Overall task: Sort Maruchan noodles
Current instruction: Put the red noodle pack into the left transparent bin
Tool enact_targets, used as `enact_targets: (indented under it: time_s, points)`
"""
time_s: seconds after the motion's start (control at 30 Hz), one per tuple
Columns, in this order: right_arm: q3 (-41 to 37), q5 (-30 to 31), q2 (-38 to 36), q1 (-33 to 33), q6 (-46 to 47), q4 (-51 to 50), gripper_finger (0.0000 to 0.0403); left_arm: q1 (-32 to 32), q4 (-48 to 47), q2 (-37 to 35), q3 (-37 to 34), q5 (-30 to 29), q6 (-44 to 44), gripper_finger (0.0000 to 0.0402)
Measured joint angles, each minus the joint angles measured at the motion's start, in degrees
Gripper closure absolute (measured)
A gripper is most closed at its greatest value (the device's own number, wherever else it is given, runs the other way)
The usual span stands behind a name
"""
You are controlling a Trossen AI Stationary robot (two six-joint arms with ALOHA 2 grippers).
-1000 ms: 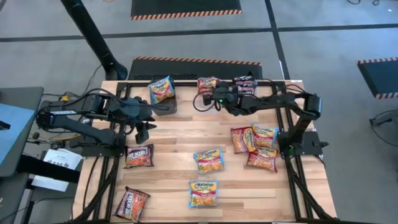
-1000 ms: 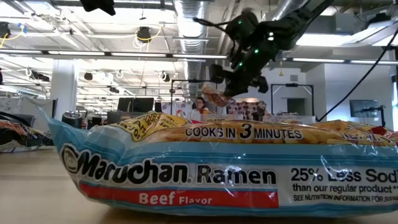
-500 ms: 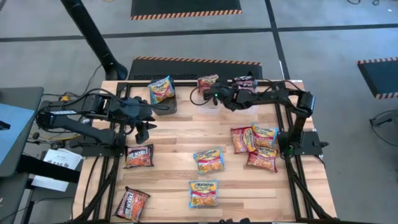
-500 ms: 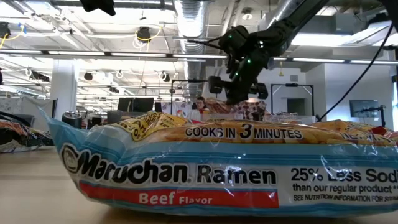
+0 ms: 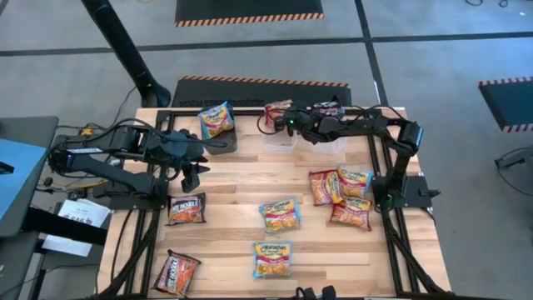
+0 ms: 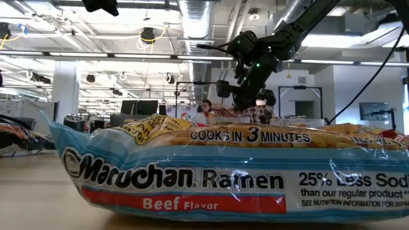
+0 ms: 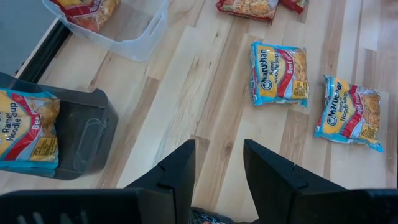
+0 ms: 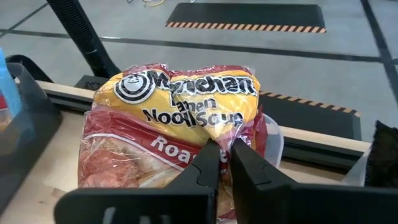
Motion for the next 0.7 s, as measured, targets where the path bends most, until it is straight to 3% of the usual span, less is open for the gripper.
enact_targets:
  time_s: [0.3, 0.7]
  points:
    - [0.0, -2.6, 0.0, -1.4, 1.0, -1.5, 0.0333, 0.0, 0.0, 0.0, 0.0, 0.0, -0.1, 0.028]
    - [0.0, -5.4, -0.6, -2.1, 2.3, -1.9, 0.024, 0.0, -0.1, 0.0, 0.0, 0.0, -0.1, 0.028]
